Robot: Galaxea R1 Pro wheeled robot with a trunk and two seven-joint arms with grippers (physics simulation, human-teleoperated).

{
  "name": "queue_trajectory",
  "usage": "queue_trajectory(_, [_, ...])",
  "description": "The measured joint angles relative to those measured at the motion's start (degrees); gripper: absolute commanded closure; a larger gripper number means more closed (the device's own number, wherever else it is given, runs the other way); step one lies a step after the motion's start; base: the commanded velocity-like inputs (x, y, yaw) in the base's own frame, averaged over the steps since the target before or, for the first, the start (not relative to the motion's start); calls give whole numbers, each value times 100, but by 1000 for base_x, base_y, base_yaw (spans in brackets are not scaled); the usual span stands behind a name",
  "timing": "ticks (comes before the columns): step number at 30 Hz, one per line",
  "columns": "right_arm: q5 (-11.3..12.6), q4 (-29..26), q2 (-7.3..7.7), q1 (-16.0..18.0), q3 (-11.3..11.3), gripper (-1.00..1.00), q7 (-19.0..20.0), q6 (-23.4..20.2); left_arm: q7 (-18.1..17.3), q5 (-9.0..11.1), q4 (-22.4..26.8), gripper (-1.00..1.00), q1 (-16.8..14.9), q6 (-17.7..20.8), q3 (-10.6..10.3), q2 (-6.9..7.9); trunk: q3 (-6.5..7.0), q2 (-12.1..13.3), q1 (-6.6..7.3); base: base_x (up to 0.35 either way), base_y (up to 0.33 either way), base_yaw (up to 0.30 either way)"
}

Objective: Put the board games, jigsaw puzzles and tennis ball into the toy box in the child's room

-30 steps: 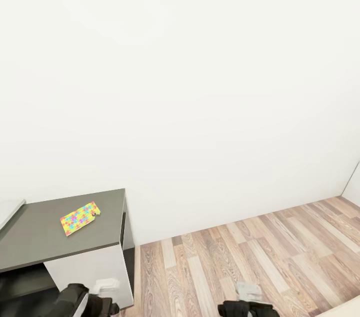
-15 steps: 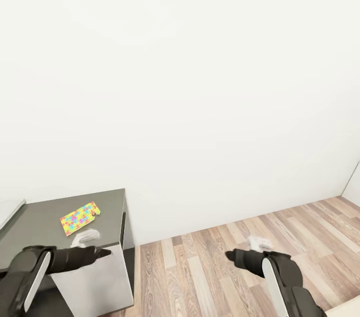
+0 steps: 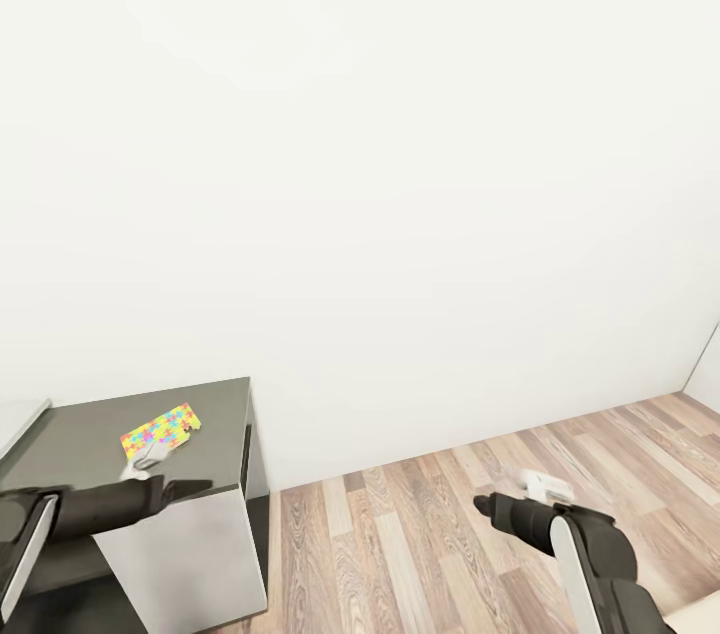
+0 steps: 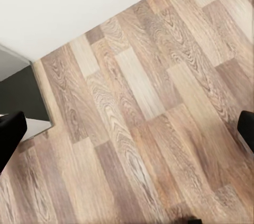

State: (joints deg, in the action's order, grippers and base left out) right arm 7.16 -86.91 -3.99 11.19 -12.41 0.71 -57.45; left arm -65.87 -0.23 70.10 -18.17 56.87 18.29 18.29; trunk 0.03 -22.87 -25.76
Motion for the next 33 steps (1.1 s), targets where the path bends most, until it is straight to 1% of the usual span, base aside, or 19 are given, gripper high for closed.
queue_trajectory(1, [3,-2,0,3,-57,-100,0,-1,-87,-2,-2,-100,6,-7,1,25,0,0,0,0,0,0])
queue_trajectory(5, [25,-10,-13,13,-218,-100,9,-12,-203,-6,-4,-100,17,-17,3,63,0,0,0,0,0,0])
queue_trajectory(8, [37,-13,-22,17,-261,-100,27,-29,-228,-8,-11,-100,23,-23,11,72,0,0,0,0,0,0])
queue_trajectory(13, [49,-15,-31,19,-285,-100,91,-38,-241,-8,-26,-100,26,-27,65,93,0,0,0,0,0,-16])
queue_trajectory(21, [61,-9,-17,19,-299,-100,275,-23,-253,1,-33,-100,34,-29,109,285,-39,2,0,0,0,-149])
queue_trajectory(33, [59,-6,-1,16,-320,-100,288,-46,-255,15,-33,-100,37,-33,247,297,-120,9,2,35,15,-176])
